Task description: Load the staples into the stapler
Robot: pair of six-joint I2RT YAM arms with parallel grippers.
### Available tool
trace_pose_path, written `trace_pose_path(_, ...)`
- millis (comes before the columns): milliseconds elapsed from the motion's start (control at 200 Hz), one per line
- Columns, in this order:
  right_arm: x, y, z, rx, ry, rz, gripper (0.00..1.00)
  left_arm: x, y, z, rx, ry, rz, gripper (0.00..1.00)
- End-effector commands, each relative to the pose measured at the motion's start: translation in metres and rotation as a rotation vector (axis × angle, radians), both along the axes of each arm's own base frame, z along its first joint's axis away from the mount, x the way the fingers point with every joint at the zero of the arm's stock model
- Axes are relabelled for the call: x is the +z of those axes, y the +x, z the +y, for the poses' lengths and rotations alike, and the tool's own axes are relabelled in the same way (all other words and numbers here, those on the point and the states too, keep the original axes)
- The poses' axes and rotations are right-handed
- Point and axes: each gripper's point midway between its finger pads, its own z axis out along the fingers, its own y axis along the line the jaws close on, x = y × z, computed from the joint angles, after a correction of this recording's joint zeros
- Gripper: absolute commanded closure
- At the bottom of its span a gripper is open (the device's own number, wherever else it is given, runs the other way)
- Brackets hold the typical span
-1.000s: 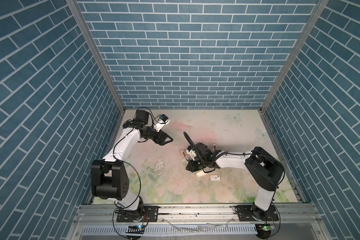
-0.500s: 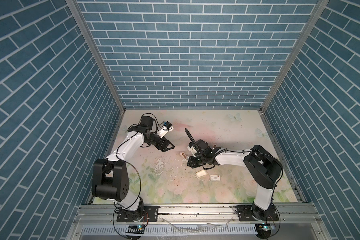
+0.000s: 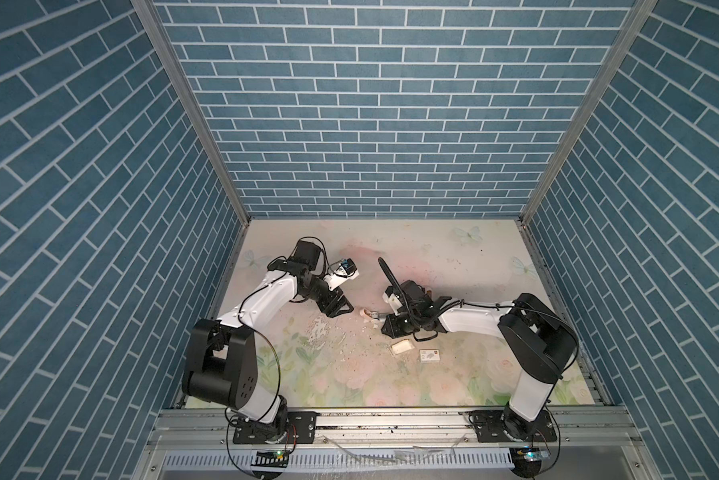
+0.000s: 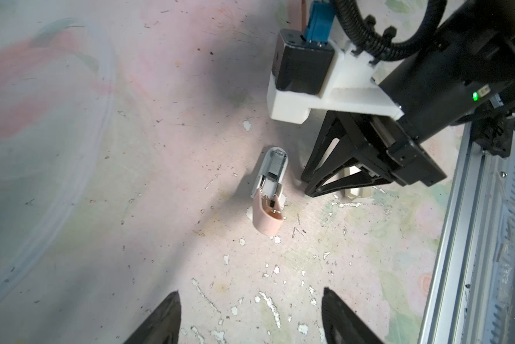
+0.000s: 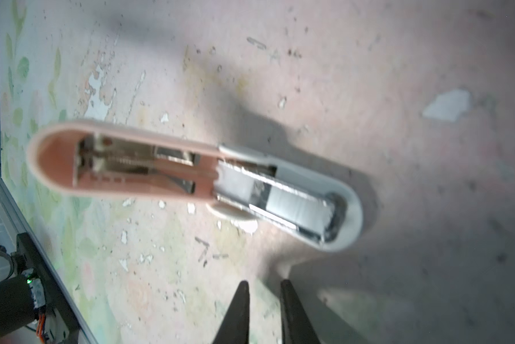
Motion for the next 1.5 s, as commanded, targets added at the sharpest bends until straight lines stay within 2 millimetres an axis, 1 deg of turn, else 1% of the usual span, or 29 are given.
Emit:
trace_pose_path(0, 0.015, 0.001, -0.022, -0.089, -0.013, 0.014, 0.79, -0.013, -0.01, -0.007, -0.101, 0.058, -0.05, 0.23)
trace_pose_path(115, 0.024, 0.009, -0.034, -0.147, 0.009, 0.025, 0.79, -0.024, -0.014, -0.016, -0.175, 0.079, -0.05, 0.23)
trace_pose_path(180, 0.029, 0.017, -0.038, -0.171, 0.018, 0.019, 0.8, -0.029, -0.011, -0.018, -0.195, 0.093, -0.042, 0.24)
trace_pose_path(290, 0.033, 0.027, -0.037, -0.184, 0.038, 0.028, 0.8, -0.034, -0.006, -0.023, -0.215, 0.101, -0.025, 0.26)
trace_pose_path(440, 0.028, 0.038, -0.033, -0.189, 0.049, 0.042, 0.8, -0.043, -0.003, -0.028, -0.241, 0.124, -0.026, 0.3)
trace_pose_path(550, 0.025, 0.045, -0.027, -0.185, 0.061, 0.052, 0.8, -0.042, -0.003, -0.029, -0.245, 0.123, -0.033, 0.32)
trace_pose_path(605, 0.022, 0.046, -0.026, -0.182, 0.058, 0.058, 0.81, -0.042, -0.004, -0.03, -0.251, 0.12, -0.033, 0.32)
trace_pose_path(710, 0.017, 0.047, -0.029, -0.19, 0.048, 0.065, 0.81, -0.043, -0.005, -0.033, -0.265, 0.124, -0.038, 0.36)
trace_pose_path(880, 0.014, 0.046, -0.032, -0.192, 0.052, 0.072, 0.81, -0.046, -0.001, -0.04, -0.27, 0.118, -0.032, 0.39)
trace_pose_path(1025, 0.013, 0.046, -0.029, -0.181, 0.065, 0.093, 0.81, -0.049, -0.002, -0.045, -0.285, 0.125, -0.029, 0.42)
trace_pose_path(1225, 0.011, 0.047, -0.018, -0.15, 0.098, 0.115, 0.81, -0.051, -0.003, -0.045, -0.294, 0.144, -0.031, 0.52)
trace_pose_path(1330, 0.009, 0.048, -0.014, -0.139, 0.096, 0.129, 0.81, -0.052, -0.002, -0.044, -0.294, 0.151, -0.035, 0.53)
trace_pose_path(1495, 0.007, 0.054, -0.017, -0.152, 0.073, 0.115, 0.8, -0.054, -0.003, -0.043, -0.299, 0.161, -0.036, 0.56)
